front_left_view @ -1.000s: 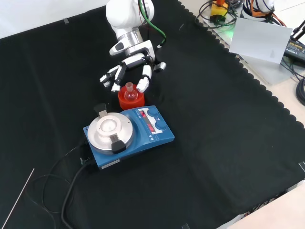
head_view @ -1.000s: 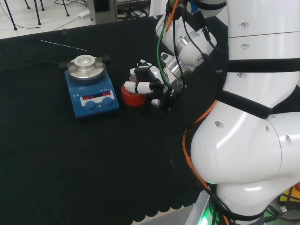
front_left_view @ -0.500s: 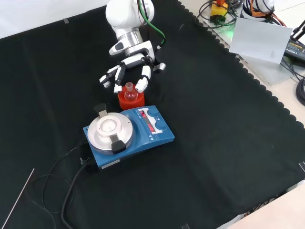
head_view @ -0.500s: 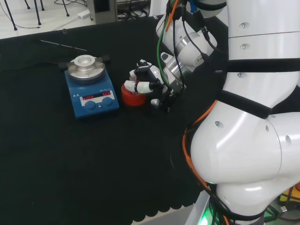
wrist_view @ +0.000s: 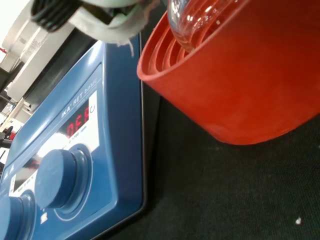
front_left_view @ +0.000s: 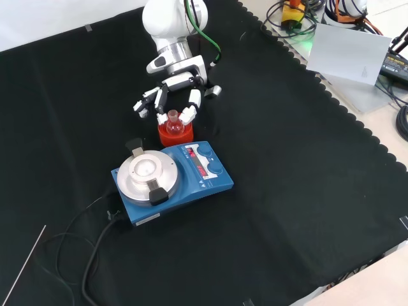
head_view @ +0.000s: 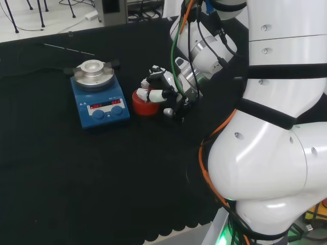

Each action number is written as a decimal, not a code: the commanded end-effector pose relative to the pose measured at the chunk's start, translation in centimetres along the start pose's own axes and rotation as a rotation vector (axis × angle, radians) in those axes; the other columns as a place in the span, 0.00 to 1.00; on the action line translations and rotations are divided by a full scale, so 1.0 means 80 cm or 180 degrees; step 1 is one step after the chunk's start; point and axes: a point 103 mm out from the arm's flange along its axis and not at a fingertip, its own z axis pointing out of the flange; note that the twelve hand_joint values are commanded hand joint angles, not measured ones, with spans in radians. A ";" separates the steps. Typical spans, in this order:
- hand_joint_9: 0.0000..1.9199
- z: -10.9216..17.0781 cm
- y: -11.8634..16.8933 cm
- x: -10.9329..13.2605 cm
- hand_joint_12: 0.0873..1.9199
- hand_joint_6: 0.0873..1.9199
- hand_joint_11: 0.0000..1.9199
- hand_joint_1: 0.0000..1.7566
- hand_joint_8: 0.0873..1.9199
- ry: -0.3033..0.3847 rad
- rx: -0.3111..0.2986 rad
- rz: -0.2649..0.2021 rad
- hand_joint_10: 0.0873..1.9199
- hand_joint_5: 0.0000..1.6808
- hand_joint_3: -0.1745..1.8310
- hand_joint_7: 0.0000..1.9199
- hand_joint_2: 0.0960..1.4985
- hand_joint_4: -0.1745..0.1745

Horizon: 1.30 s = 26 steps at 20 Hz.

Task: Pick up the round-bottom flask.

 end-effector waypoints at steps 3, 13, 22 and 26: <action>0.17 -0.003 0.000 -0.002 0.60 0.27 0.00 0.56 0.13 -0.0024 -0.0129 0.0013 0.27 0.56 0.34 0.09 0.40 0.79; 0.23 -0.006 0.002 0.002 0.68 0.37 0.00 0.60 0.21 -0.0028 -0.0180 -0.0018 0.27 0.67 0.13 0.12 0.65 1.00; 0.24 -0.024 0.006 0.025 0.69 0.36 0.00 0.61 0.22 -0.0038 -0.0166 -0.0094 0.27 0.68 0.12 0.12 0.65 1.00; 0.24 -0.035 0.006 0.039 0.69 0.35 0.00 0.61 0.22 -0.0089 -0.0142 -0.0102 0.27 0.69 0.12 0.12 0.64 1.00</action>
